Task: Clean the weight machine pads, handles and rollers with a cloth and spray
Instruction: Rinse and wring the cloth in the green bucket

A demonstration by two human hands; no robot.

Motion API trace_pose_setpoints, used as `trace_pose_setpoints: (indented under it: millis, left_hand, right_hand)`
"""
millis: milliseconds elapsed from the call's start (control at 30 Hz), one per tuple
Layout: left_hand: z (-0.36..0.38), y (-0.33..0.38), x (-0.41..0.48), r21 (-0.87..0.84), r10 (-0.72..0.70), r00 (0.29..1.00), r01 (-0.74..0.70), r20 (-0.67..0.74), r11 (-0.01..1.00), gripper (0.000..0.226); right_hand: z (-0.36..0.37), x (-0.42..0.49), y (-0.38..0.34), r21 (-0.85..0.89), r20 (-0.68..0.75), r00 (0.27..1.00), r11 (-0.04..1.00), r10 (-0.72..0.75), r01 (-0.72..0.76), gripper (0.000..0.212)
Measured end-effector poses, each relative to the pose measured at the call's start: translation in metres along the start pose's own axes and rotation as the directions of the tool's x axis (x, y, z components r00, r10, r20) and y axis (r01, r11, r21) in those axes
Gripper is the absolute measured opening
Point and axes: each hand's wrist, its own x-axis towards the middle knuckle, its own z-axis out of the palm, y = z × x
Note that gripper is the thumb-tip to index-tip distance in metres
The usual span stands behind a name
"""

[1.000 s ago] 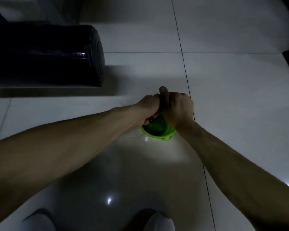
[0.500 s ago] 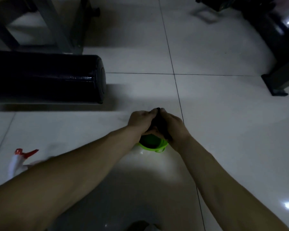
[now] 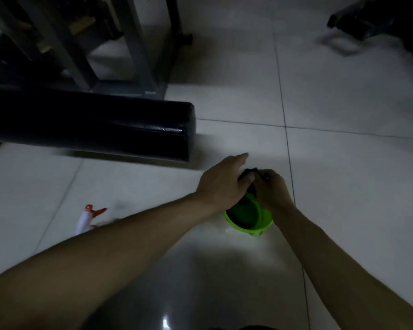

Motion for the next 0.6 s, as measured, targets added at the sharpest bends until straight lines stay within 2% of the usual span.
trace_pose_setpoints:
  millis: [67,167,267,333,400,467,500,533,600]
  left_hand:
    - [-0.03,0.006,-0.002,0.043,0.086,0.986,-0.081,-0.144,0.996,0.046]
    - [-0.081,0.004,0.002,0.079,0.151,0.923,-0.132,-0.353,0.988,0.035]
    - [-0.131,-0.021,-0.004,0.076,0.116,0.851,-0.089,-0.513,0.993,0.035]
    - [-0.162,-0.053,-0.016,0.123,0.078,0.82,-0.009,-0.567,0.992,0.036]
    - [-0.191,-0.092,-0.033,0.146,0.043,0.8,0.056,-0.598,0.988,0.039]
    - [-0.217,-0.132,-0.049,0.176,-0.008,0.779,0.152,-0.626,0.973,0.046]
    - [-0.228,-0.152,-0.056,0.179,-0.057,0.773,0.217,-0.632,0.959,0.049]
    - [-0.238,-0.169,-0.062,0.18,-0.11,0.77,0.281,-0.628,0.943,0.053]
    - [-0.249,-0.196,-0.069,0.163,-0.204,0.774,0.368,-0.6,0.916,0.06]
  right_hand:
    - [0.009,-0.011,-0.035,0.126,-0.041,0.998,0.991,-0.041,0.046,0.025]
    - [0.031,-0.024,-0.1,0.37,-0.05,0.987,0.916,-0.15,0.157,0.014]
    - [0.061,-0.033,-0.147,0.398,-0.03,0.954,0.872,-0.299,0.285,0.025]
    - [0.089,-0.037,-0.166,0.261,-0.048,0.887,0.851,-0.46,0.455,0.047]
    - [0.117,-0.035,-0.176,-0.05,0.022,0.764,0.763,-0.645,0.645,0.065]
    - [0.138,-0.029,-0.18,-0.435,0.19,0.605,0.486,-0.773,0.758,0.068]
    - [0.149,-0.026,-0.181,-0.538,0.277,0.565,0.362,-0.777,0.762,0.066]
    - [0.158,-0.024,-0.179,-0.583,0.331,0.55,0.293,-0.767,0.758,0.065]
    - [0.168,-0.028,-0.175,-0.594,0.35,0.525,0.249,-0.776,0.765,0.061]
